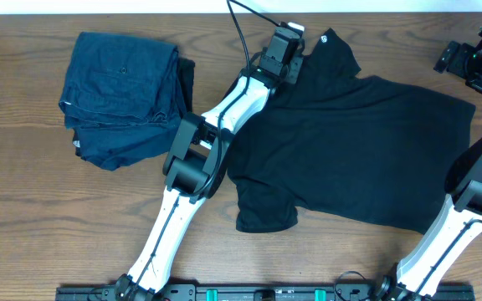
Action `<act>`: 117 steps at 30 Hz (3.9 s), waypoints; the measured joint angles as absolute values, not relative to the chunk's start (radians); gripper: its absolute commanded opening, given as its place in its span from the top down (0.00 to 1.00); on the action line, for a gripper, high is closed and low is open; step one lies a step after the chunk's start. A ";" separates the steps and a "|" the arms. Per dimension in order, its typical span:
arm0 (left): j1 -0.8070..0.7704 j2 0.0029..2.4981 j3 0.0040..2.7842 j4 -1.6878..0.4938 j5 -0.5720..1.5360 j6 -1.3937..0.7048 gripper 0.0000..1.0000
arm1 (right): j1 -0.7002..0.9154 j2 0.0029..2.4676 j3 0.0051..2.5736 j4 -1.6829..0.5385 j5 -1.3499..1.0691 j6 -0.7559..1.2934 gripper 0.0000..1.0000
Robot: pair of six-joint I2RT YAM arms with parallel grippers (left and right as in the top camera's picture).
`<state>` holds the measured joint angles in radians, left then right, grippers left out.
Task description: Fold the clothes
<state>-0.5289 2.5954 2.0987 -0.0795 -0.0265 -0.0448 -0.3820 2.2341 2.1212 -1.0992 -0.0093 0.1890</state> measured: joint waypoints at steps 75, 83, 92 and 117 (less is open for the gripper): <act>-0.349 2.164 1.579 -0.728 0.013 -0.131 0.87 | -0.382 2.234 2.121 -1.099 -0.011 0.189 0.01; -0.369 1.944 1.579 -0.768 0.054 -0.147 0.85 | -0.382 2.234 2.121 -1.099 -0.011 0.189 0.01; -0.382 1.582 1.608 -0.999 0.070 -0.249 0.85 | -0.382 2.234 2.121 -1.099 -0.011 0.189 0.01; -0.382 1.555 1.568 -1.222 0.149 -0.292 0.84 | -0.382 2.234 2.121 -1.418 -0.246 0.133 0.32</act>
<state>-0.3817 1.5547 1.5681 -1.2217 0.1486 -0.2924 -0.3820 2.2341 2.1212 -1.4181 -0.2462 0.1333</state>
